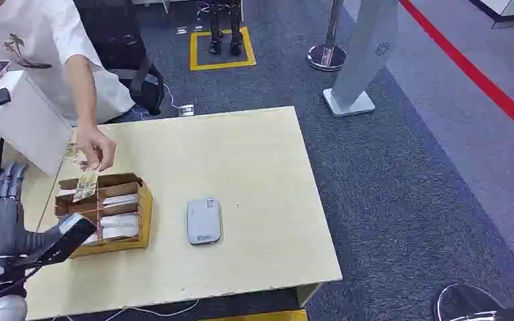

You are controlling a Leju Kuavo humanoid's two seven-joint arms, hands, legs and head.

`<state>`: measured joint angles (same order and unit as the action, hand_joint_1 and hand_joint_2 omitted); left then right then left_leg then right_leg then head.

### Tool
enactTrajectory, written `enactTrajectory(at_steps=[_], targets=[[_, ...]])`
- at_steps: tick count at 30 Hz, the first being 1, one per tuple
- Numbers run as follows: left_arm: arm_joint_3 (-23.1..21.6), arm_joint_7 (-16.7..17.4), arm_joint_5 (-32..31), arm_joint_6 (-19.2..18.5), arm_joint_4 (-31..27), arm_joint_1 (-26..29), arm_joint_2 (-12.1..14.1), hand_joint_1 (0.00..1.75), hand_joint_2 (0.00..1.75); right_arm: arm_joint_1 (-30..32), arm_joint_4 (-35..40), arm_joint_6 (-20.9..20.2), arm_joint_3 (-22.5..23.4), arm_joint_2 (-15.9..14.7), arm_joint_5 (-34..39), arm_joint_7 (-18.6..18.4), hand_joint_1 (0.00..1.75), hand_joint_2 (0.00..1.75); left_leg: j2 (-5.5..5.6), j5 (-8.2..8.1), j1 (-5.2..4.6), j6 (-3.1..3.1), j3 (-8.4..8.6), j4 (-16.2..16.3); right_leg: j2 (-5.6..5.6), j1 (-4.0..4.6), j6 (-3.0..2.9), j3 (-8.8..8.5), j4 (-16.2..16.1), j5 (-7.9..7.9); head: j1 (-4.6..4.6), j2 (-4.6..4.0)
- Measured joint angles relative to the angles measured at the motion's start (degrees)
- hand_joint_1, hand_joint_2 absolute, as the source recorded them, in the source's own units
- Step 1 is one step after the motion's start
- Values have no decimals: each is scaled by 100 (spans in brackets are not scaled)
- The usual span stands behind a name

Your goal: Pass the card to the sensor for recognition and then transmit it.

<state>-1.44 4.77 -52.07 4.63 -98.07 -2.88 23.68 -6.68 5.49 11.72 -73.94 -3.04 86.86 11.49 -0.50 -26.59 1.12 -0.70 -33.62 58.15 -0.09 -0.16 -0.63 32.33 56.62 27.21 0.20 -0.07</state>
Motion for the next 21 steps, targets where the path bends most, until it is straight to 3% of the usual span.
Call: enactTrajectory(at_steps=[4, 8, 21], targets=[[-68, 196, -461, -522, 317, -681, 476, 0, 175, -28, 9, -26, -181, 2, -4, -68, 0, 0, 1, 2, 0, -2, 1, 0, 1, 0, -3, 0, 1, -3, 2, 0], [-324, 231, -559, -786, 636, -1179, 655, 0, 175, -37, 11, -37, -282, 11, -4, -94, 0, 0, 2, 2, -2, -2, 0, 1, 1, -1, -3, 0, 0, -3, 2, 0], [-999, 277, -344, -961, 1220, -1921, 659, 0, 175, -55, 15, -26, -378, 17, 7, -83, 0, 0, -2, 1, -3, -2, 0, 1, 4, -2, -3, 3, -2, -3, 2, 0]])
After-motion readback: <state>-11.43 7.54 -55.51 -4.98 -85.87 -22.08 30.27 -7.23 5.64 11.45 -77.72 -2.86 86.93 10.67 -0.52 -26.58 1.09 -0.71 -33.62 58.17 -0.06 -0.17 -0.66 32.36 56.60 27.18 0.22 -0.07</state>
